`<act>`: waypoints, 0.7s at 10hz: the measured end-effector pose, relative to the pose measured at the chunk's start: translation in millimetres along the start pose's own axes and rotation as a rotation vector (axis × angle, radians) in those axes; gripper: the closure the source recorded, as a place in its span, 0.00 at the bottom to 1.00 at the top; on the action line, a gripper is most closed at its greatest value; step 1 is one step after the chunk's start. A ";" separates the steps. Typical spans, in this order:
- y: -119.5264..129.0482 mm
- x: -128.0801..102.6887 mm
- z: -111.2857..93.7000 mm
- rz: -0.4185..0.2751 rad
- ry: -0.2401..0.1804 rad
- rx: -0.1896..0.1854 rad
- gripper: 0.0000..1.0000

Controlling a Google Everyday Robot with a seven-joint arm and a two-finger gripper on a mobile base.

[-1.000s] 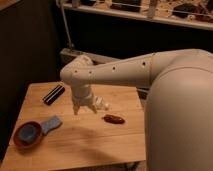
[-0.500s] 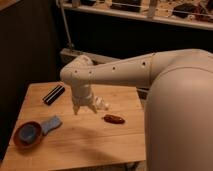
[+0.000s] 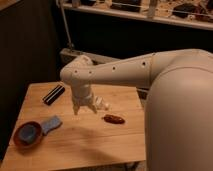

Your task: Pick up the ceramic cup

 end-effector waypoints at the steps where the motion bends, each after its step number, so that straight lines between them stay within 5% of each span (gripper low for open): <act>1: 0.0 0.0 -0.1 0.000 0.000 0.000 0.35; 4: 1.5 -4.7 -3.7 -0.028 -0.023 0.010 0.35; 7: 44.5 -21.9 -8.9 -0.196 -0.094 0.028 0.35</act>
